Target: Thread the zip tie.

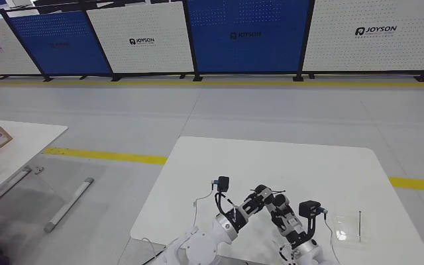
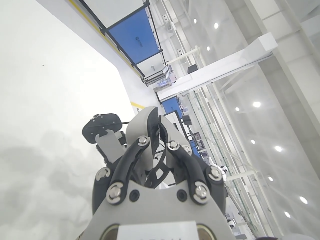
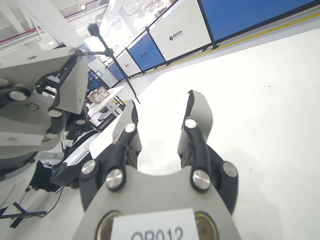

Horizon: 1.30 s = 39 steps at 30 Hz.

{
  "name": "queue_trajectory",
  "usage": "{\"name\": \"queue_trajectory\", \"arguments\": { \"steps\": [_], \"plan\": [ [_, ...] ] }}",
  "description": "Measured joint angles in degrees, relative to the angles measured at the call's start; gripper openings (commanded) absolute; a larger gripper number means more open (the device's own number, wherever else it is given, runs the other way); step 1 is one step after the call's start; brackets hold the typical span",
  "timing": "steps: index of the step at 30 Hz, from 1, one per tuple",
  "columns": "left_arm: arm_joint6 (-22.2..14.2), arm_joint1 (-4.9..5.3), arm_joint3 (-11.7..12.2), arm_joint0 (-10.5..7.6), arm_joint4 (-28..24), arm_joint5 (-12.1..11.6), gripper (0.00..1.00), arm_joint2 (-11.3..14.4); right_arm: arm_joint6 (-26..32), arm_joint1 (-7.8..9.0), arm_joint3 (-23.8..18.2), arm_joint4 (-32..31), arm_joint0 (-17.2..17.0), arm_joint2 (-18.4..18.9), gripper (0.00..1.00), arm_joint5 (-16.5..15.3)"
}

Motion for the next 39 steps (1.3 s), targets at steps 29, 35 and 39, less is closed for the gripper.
{"name": "queue_trajectory", "arguments": {
  "steps": [29, 35, 39],
  "plan": [
    [-0.6, 0.03, 0.0, 0.73, 1.5, -1.0, 0.00, 0.8, 0.5, -0.01, -0.8, 1.1, 0.7, -0.5, 0.00, -0.3],
    [-0.5, 0.03, -0.1, 0.82, 1.2, -1.1, 0.00, 0.7, 0.1, -0.04, -0.3, 1.1, 0.8, -0.6, 0.00, -0.3],
    [-0.5, 0.04, -0.6, 0.91, 1.0, -1.3, 0.00, 0.6, 0.3, -0.10, 0.3, 0.7, 1.1, -1.0, 0.00, 0.0]
  ]
}}
